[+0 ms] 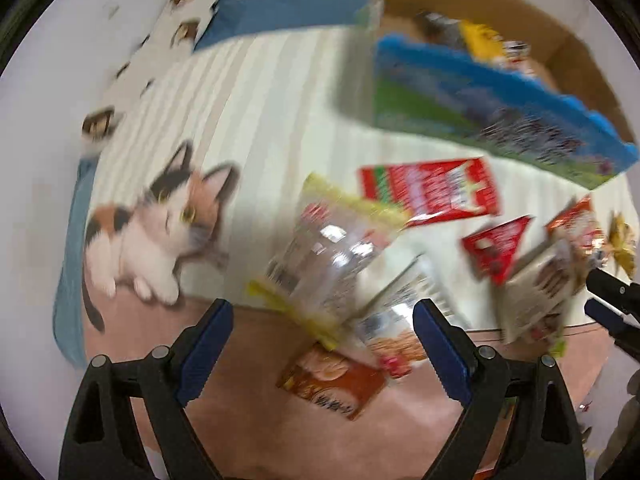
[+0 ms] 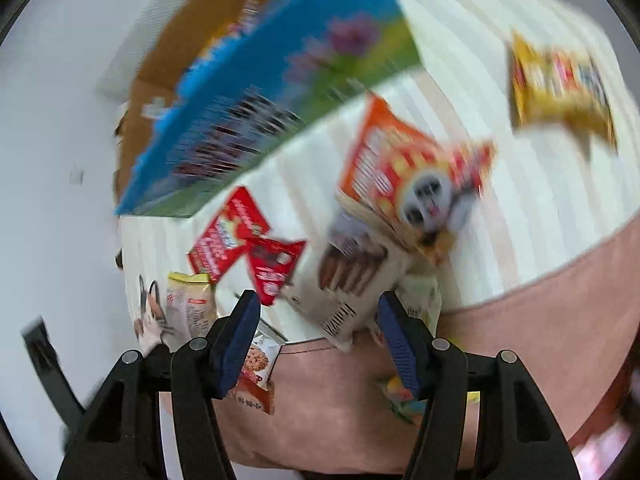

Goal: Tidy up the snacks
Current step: 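Grasp the clear bread bag with left tool while right tool grasps Franzzi wafer pack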

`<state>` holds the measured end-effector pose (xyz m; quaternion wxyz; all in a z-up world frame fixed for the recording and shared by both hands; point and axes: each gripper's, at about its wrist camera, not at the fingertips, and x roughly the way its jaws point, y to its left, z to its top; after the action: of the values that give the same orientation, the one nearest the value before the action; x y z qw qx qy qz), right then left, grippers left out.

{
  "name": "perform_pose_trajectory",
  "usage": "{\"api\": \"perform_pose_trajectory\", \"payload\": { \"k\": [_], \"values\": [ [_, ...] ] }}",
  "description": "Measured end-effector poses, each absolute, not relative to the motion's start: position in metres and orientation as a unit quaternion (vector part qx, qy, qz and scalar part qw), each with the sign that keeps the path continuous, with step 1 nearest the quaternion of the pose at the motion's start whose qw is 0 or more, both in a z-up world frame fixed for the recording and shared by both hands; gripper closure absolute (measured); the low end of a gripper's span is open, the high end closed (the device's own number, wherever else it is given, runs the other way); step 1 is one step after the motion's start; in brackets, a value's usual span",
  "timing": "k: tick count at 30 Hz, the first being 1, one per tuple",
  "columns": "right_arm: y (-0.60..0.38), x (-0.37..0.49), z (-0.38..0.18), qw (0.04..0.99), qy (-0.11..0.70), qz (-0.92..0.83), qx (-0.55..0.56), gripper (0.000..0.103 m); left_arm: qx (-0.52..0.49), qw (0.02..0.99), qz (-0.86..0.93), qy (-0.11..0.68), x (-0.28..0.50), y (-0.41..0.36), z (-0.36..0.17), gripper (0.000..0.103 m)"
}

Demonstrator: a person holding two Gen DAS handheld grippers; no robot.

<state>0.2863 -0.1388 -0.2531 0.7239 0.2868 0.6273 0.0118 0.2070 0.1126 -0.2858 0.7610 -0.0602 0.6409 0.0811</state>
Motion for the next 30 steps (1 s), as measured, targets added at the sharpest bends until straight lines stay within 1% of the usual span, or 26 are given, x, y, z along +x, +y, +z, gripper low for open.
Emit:
{"api": "perform_pose_trajectory", "payload": {
  "k": [3,6,10,12,17,23,27,29,30],
  "values": [
    [-0.136,0.284,-0.287,0.696,0.643,-0.019,0.319,0.035,-0.059,0.754,0.080,0.650,0.208,0.119,-0.300,0.011],
    [-0.128,0.288,-0.310,0.684,0.641,-0.034,0.347,0.035,-0.034,0.750,0.074,0.657,0.218,0.117,-0.310,0.011],
    [-0.110,0.300,-0.318,0.693,0.648,-0.064,0.309,0.035,0.019,0.743,0.063,0.666,0.238,0.108,-0.331,0.011],
    [-0.101,0.306,-0.321,0.699,0.654,-0.073,0.280,0.039,0.045,0.736,0.055,0.673,0.248,0.103,-0.345,0.011],
    [-0.083,0.307,-0.324,0.716,0.662,-0.055,0.214,0.041,0.079,0.724,0.042,0.684,0.258,0.093,-0.367,0.011],
    [-0.055,0.303,-0.322,0.722,0.682,-0.010,0.115,0.042,0.033,0.715,0.062,0.696,0.266,0.107,-0.381,0.011],
    [-0.024,0.298,-0.319,0.729,0.684,0.024,0.008,0.042,-0.015,0.711,0.085,0.698,0.272,0.127,-0.382,0.011],
    [-0.010,0.298,-0.322,0.723,0.690,0.034,-0.025,0.040,-0.040,0.711,0.087,0.696,0.273,0.137,-0.382,0.011],
    [-0.006,0.297,-0.325,0.720,0.693,0.033,-0.019,0.036,-0.044,0.714,0.089,0.693,0.272,0.139,-0.381,0.016]
  ]
}}
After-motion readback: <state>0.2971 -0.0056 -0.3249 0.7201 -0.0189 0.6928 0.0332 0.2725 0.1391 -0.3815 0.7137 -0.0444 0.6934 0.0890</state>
